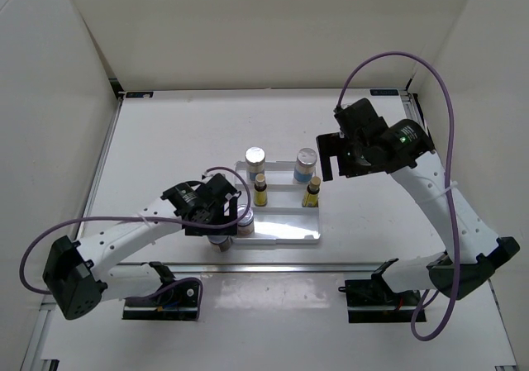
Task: Organize the condiment bottles
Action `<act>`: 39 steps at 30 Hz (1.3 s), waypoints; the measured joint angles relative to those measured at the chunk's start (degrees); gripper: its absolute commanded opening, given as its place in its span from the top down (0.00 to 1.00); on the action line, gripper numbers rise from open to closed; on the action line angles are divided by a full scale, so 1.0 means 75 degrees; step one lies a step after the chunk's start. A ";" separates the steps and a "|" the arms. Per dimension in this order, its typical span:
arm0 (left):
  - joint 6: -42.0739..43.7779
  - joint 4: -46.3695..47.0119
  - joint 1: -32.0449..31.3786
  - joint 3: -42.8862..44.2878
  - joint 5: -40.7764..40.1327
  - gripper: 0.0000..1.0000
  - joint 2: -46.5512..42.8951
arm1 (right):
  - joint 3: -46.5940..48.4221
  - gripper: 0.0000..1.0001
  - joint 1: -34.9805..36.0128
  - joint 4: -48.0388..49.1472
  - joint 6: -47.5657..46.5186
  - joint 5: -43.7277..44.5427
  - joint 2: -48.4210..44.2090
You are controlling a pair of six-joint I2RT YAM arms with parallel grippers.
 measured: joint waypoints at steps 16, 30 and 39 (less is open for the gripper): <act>0.0166 0.0248 0.0050 -0.0169 0.0061 0.76 0.0446 | 0.0009 0.00 0.0000 -0.0134 0.0029 -0.0012 0.0000; 0.0895 -0.1533 -0.0379 0.5015 -0.0460 0.89 0.0933 | -0.0114 0.00 0.0000 -0.0146 0.0102 0.0306 -0.0236; 0.2011 -0.1469 -0.1577 0.8411 -0.0245 0.89 0.3442 | -0.0236 0.00 -0.0015 -0.0137 0.0303 0.0647 -0.0347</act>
